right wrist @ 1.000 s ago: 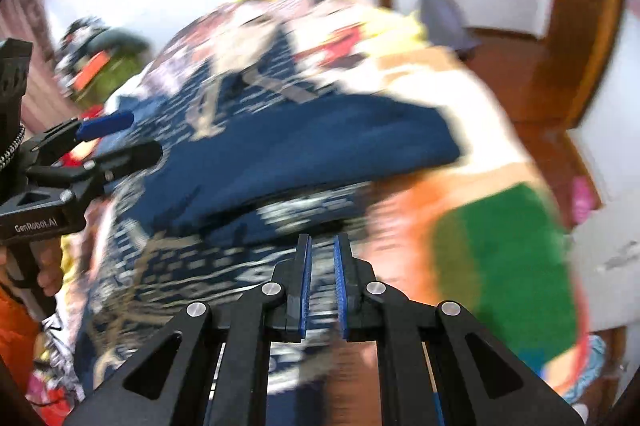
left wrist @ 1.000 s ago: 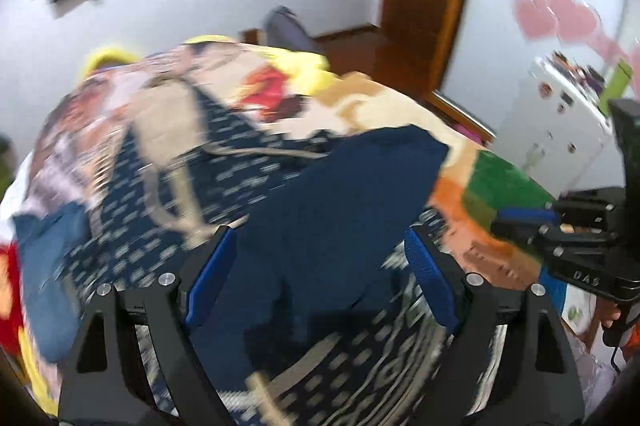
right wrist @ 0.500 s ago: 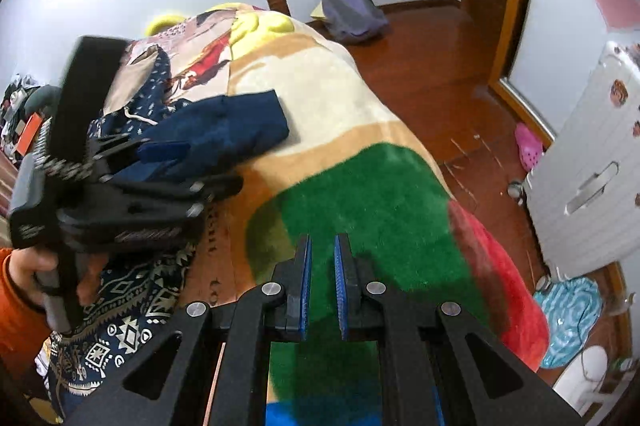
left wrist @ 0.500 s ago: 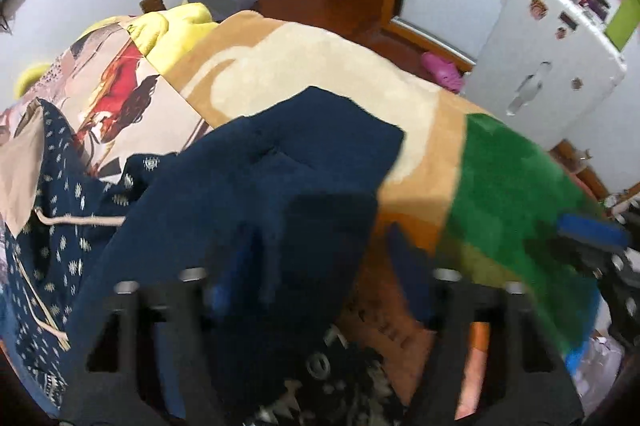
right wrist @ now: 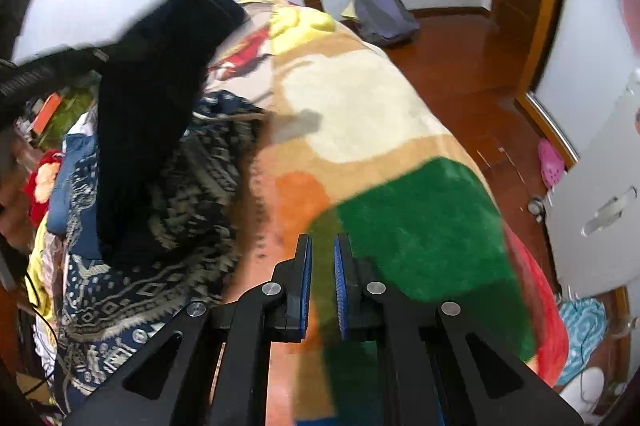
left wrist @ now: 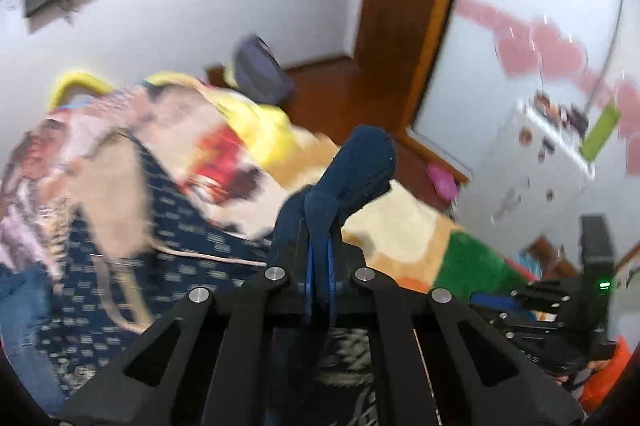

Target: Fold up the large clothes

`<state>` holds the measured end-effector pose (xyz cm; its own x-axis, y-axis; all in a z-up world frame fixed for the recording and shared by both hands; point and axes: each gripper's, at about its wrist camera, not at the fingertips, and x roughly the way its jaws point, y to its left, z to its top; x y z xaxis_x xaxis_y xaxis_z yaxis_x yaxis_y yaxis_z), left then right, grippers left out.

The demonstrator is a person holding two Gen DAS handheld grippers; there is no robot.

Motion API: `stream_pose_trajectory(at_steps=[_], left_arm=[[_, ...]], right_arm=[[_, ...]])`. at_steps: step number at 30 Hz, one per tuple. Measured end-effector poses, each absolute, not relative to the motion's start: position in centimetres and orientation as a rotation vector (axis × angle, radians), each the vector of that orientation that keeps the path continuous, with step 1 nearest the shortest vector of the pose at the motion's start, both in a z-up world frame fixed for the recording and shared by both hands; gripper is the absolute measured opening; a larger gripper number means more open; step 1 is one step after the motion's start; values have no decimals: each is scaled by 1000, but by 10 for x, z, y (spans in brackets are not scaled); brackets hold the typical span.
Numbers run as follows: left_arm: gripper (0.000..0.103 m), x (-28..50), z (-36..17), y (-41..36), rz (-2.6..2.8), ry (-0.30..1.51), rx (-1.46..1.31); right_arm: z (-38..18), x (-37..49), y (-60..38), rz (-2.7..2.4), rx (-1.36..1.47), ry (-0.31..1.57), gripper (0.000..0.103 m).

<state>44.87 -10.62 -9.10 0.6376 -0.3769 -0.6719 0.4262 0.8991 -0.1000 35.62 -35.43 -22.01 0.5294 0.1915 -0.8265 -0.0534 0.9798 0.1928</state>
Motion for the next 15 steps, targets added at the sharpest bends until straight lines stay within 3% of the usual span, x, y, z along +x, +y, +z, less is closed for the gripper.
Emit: stream_pose_trajectory(at_steps=[7, 15], left_arm=[[5, 428, -52, 9, -299, 641, 13], [5, 401, -92, 98, -202, 692, -46]], right_arm=[[-208, 373, -316, 202, 99, 989, 7], [-204, 397, -255, 288, 29, 990, 7]])
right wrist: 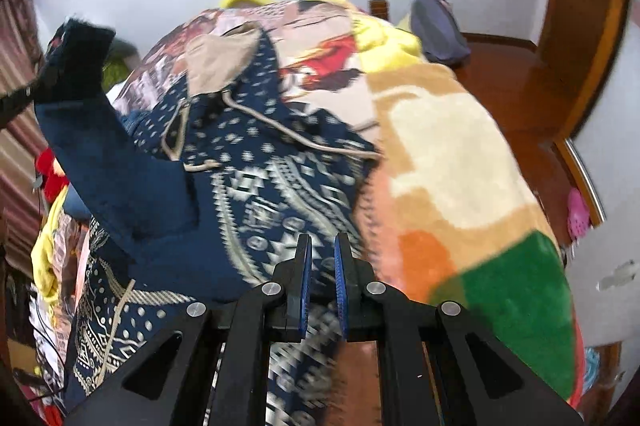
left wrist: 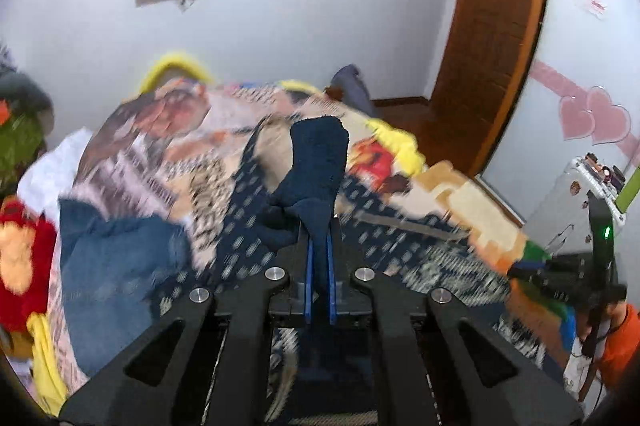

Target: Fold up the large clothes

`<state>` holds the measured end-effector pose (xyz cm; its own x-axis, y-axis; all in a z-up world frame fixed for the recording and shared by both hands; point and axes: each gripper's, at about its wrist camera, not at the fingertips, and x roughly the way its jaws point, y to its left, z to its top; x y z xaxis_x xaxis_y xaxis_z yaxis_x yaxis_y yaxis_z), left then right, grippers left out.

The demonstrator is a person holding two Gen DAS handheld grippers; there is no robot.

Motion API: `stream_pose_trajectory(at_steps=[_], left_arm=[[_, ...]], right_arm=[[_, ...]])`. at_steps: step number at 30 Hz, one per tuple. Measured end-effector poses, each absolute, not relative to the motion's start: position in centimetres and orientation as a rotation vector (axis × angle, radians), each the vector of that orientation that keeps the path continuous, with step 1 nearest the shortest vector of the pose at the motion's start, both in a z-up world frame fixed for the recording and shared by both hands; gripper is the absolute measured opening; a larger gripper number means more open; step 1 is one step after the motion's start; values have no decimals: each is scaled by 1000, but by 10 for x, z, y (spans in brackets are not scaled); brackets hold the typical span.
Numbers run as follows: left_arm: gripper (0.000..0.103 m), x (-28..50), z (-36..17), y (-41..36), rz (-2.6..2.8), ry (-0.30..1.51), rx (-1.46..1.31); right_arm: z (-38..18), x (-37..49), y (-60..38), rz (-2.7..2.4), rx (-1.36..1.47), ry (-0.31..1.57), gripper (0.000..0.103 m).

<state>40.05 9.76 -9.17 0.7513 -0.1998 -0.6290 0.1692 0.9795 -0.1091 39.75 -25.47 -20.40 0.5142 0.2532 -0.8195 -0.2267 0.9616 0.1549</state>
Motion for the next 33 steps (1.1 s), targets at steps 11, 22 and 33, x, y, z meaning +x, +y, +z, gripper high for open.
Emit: stream_pose_trajectory(at_steps=[11, 22, 33], left_arm=[[5, 350, -200, 163, -88, 861, -199], [8, 314, -265, 179, -49, 977, -303], [43, 288, -242, 193, -6, 986, -299]], right_arm=[[-260, 427, -168, 434, -199, 1159, 7], [-271, 419, -164, 407, -348, 1069, 7], [-275, 407, -147, 279, -534, 998, 7]])
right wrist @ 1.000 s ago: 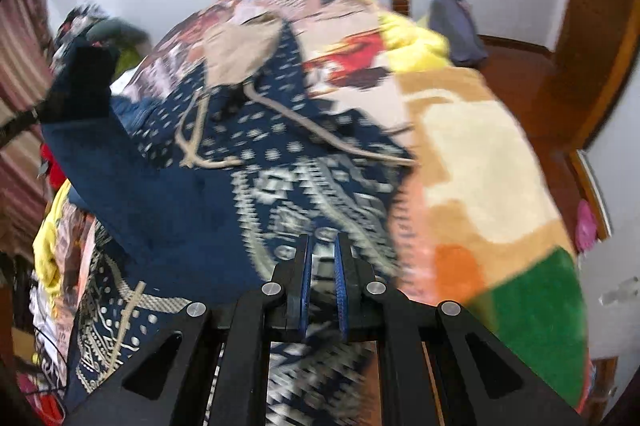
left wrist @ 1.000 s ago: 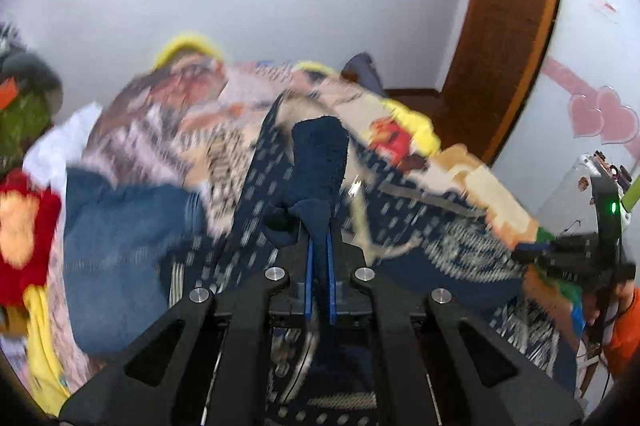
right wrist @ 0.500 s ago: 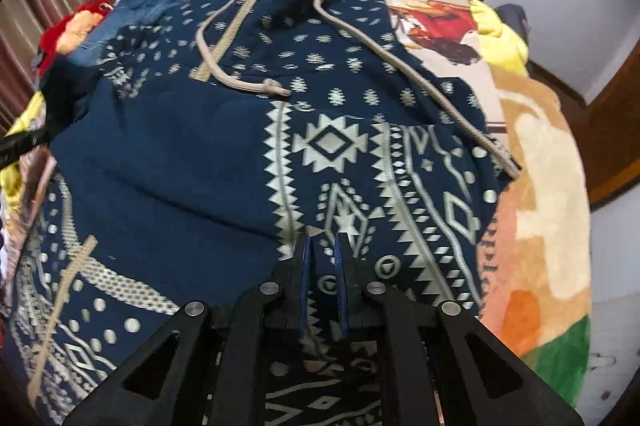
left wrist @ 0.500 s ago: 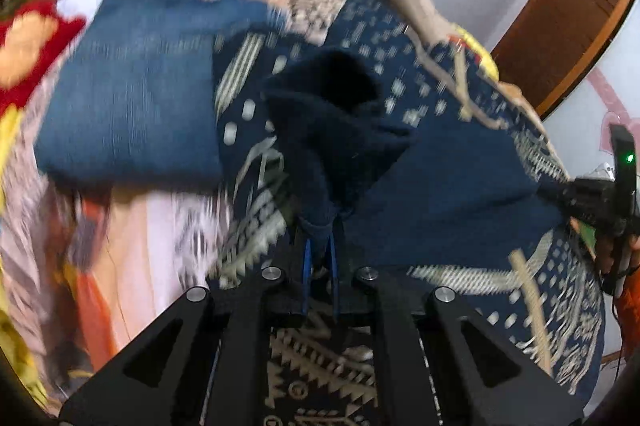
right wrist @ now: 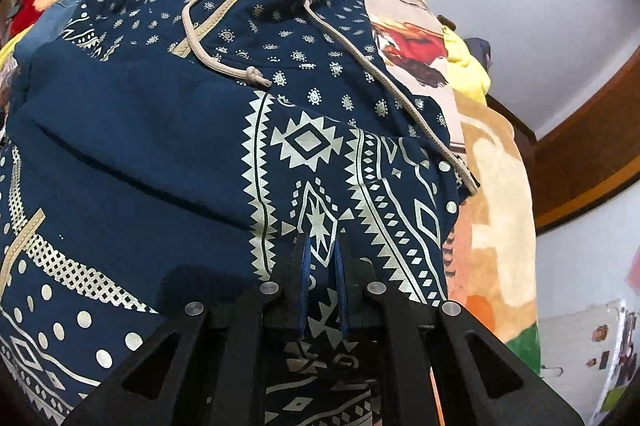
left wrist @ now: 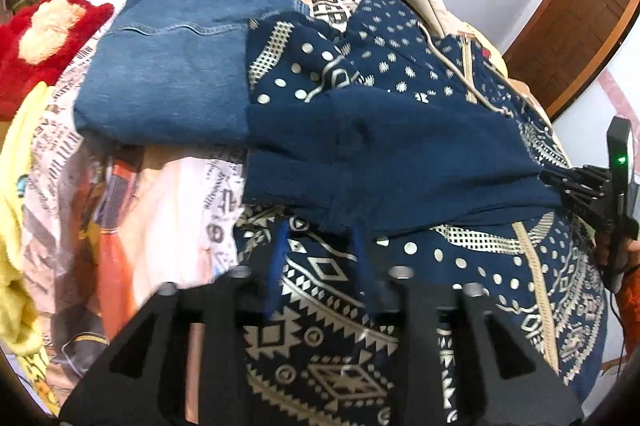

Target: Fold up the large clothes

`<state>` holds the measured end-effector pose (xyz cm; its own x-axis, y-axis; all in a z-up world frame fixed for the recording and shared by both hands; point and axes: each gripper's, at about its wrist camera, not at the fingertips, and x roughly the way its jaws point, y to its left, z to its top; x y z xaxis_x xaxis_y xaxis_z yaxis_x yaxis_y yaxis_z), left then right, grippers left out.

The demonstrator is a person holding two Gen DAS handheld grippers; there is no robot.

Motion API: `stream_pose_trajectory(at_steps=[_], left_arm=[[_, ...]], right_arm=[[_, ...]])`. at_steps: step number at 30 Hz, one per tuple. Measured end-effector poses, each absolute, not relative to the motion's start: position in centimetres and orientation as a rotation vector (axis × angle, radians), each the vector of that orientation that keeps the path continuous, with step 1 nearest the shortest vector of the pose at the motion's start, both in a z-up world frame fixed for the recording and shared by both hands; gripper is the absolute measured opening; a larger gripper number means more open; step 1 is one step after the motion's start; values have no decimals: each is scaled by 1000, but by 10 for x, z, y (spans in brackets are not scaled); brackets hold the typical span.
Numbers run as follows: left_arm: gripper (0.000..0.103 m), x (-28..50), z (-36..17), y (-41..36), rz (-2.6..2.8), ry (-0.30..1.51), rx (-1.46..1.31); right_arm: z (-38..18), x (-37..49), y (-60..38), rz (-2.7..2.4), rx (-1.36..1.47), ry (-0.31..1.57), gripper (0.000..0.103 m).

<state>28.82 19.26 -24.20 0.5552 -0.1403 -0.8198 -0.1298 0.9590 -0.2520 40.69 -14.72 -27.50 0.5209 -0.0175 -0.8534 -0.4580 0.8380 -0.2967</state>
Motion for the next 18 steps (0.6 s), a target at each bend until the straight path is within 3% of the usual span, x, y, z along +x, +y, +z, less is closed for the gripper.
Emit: stream_pose_trajectory(at_steps=[1, 9, 13, 16, 18], left_arm=[[51, 287, -239, 195, 0, 982, -302], [58, 310, -212, 210, 51, 913, -279], [60, 341, -241, 203, 130, 990, -165], [61, 349, -273, 203, 166, 1065, -127], [68, 345, -285, 207, 173, 1061, -131]], right_arm=[[-274, 407, -148, 276, -527, 1002, 7], [-243, 432, -193, 265, -318, 1033, 7], [-267, 450, -207, 278, -306, 1114, 7], [-271, 447, -204, 286, -379, 1042, 7], [-275, 439, -198, 243, -486, 993, 7]])
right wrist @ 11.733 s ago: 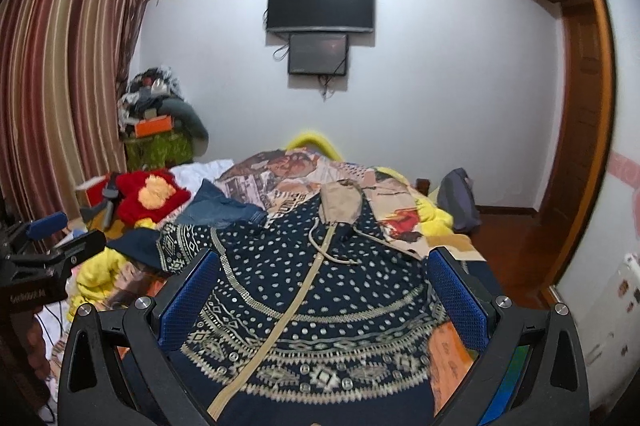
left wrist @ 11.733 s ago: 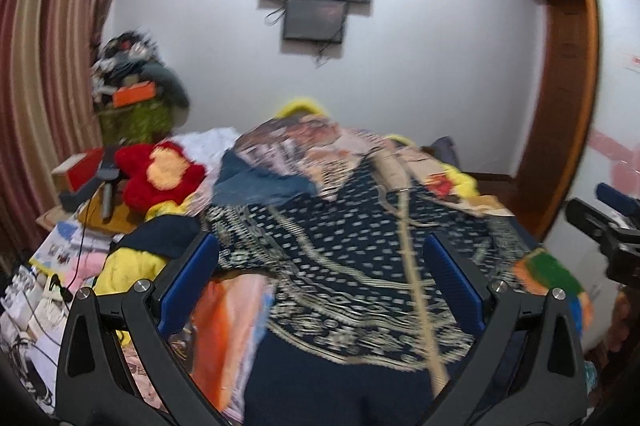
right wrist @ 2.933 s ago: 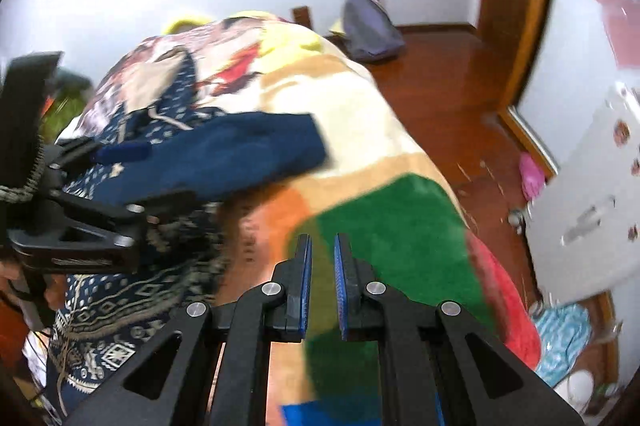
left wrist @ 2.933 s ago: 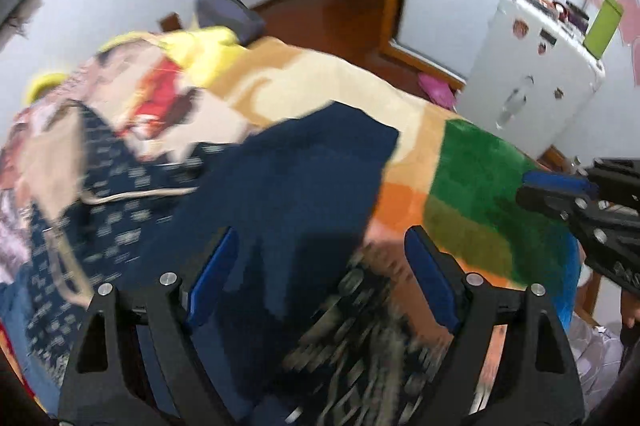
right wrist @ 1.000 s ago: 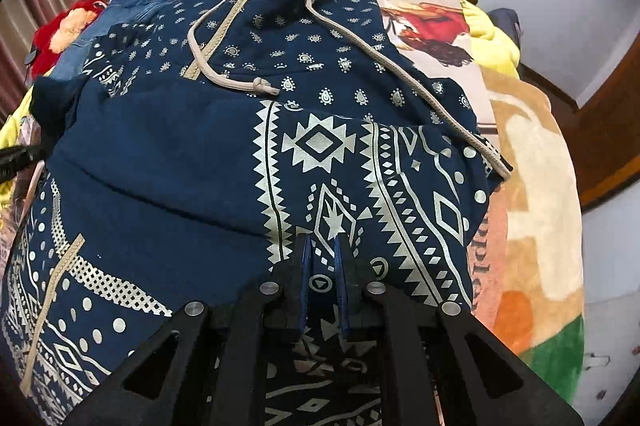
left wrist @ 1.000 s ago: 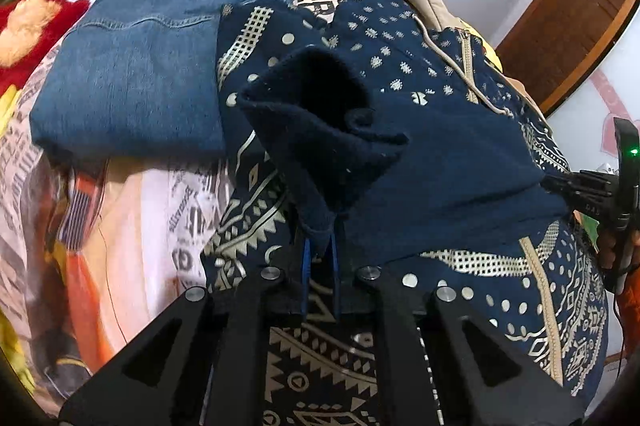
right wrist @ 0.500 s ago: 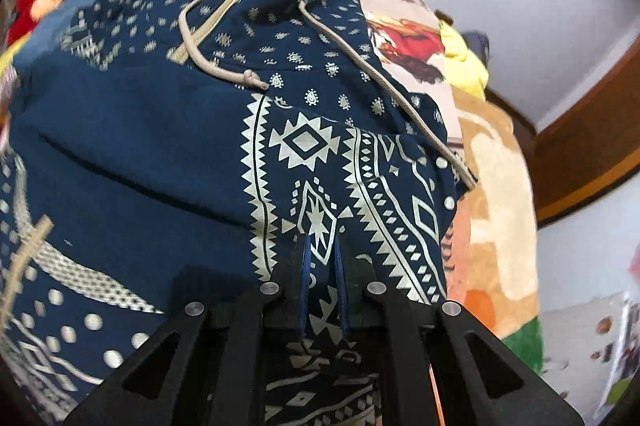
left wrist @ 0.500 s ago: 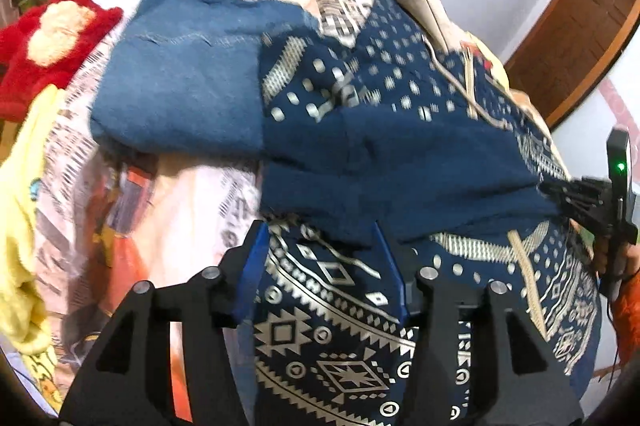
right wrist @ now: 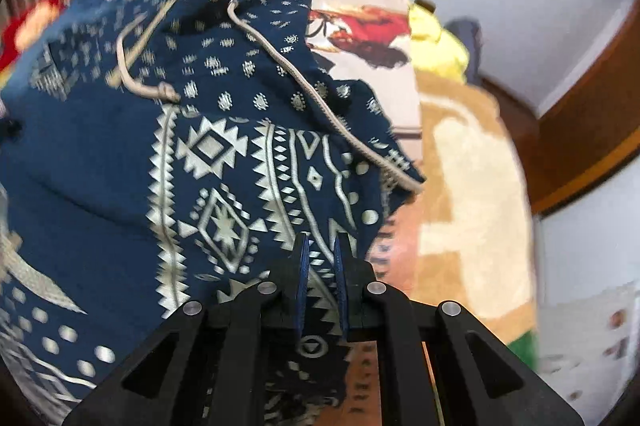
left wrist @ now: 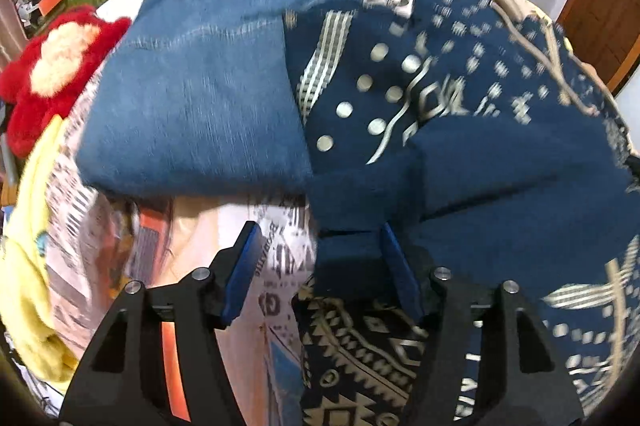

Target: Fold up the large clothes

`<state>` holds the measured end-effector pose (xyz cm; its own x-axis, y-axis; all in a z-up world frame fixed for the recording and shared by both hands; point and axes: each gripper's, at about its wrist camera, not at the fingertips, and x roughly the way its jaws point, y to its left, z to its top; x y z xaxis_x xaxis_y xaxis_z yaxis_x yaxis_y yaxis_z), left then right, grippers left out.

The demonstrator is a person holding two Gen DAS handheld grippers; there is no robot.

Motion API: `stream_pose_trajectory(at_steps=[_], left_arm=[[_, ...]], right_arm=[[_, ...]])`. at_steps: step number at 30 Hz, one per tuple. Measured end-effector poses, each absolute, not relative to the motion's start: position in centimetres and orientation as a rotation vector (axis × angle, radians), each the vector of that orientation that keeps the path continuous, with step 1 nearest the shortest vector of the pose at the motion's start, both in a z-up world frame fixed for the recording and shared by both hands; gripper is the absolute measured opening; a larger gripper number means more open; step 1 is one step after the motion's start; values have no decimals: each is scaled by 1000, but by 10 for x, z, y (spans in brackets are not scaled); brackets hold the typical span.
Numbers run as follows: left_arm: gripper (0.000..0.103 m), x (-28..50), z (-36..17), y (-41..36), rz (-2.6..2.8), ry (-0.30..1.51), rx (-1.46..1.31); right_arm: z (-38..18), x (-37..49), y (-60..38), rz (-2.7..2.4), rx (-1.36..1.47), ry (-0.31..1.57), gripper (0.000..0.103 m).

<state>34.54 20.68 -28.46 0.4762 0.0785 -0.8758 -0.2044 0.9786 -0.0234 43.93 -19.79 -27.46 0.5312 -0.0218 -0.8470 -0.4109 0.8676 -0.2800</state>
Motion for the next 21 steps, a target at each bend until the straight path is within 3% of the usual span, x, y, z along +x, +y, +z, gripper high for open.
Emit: stream_pose_trajectory(at_steps=[1, 2, 4, 5, 6, 11, 21], left_arm=[[74, 343, -287, 212, 188, 1053, -145], [75, 341, -289, 216, 196, 1052, -159], [75, 337, -291, 226, 197, 1057, -203], [75, 336, -292, 230, 201, 1060, -211], [75, 334, -293, 235, 220, 1065, -204], [74, 326, -281, 237, 253, 1070, -150], [74, 352, -191, 207, 171, 908, -82]], right_arm=[[-277, 434, -195, 199, -551, 958, 7], [-280, 431, -195, 172, -586, 942, 16], [-282, 425, -199, 96, -637, 886, 59], [-280, 427, -205, 14, -653, 845, 99], [-277, 429, -214, -29, -631, 824, 103], [-262, 439, -240, 76, -441, 932, 103], [-182, 442, -203, 287, -252, 808, 103]])
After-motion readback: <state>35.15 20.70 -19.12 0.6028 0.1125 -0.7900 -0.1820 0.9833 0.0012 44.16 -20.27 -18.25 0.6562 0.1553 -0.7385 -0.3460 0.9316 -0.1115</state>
